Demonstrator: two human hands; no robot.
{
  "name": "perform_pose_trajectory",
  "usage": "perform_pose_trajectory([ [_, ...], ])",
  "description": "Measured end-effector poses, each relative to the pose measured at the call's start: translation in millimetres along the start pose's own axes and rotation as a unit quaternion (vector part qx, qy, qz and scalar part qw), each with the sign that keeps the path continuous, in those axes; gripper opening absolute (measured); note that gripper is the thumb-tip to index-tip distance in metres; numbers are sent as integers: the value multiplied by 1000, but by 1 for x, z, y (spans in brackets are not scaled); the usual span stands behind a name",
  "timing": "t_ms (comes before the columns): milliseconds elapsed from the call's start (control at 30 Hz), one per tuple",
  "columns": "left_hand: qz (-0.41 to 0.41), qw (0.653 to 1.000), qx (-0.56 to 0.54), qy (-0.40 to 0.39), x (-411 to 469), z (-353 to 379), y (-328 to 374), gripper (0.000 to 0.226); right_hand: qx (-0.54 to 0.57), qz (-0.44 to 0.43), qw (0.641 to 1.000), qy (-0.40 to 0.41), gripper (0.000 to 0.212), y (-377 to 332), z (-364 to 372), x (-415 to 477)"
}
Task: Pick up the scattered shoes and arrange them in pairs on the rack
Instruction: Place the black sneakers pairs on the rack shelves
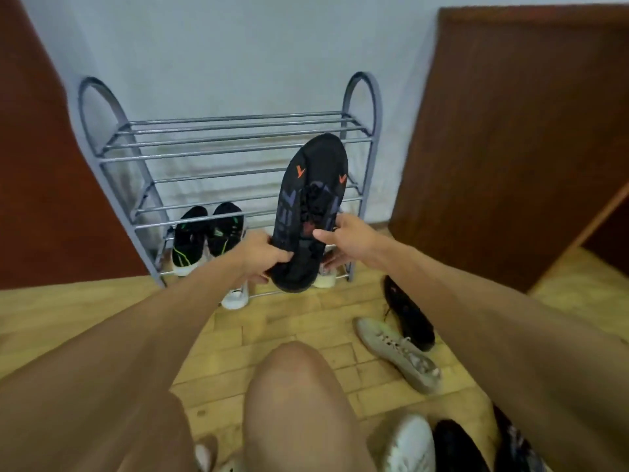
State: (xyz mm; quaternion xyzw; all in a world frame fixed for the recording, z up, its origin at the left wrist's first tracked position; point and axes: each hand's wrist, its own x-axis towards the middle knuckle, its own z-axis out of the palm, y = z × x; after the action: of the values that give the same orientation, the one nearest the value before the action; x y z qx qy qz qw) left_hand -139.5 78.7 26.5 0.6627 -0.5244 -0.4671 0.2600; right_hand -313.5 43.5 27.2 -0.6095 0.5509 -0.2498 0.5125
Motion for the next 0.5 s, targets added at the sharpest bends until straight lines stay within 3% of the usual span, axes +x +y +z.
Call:
perform_pose_trajectory([
  [167, -35, 997, -66, -4, 19, 68, 19, 36, 3, 31, 999, 28, 35, 38, -53, -6],
  [333, -74, 994, -83, -9, 38, 137, 22, 36, 57, 93, 994, -2, 49, 94, -100, -13],
  [433, -100, 991, -91, -18, 48, 170, 17, 35, 88, 144, 985, 39, 61, 140, -121, -18],
  [500, -108, 991, -71, -22, 50, 187, 6, 32, 84, 181, 976, 89, 56, 170, -130, -24],
])
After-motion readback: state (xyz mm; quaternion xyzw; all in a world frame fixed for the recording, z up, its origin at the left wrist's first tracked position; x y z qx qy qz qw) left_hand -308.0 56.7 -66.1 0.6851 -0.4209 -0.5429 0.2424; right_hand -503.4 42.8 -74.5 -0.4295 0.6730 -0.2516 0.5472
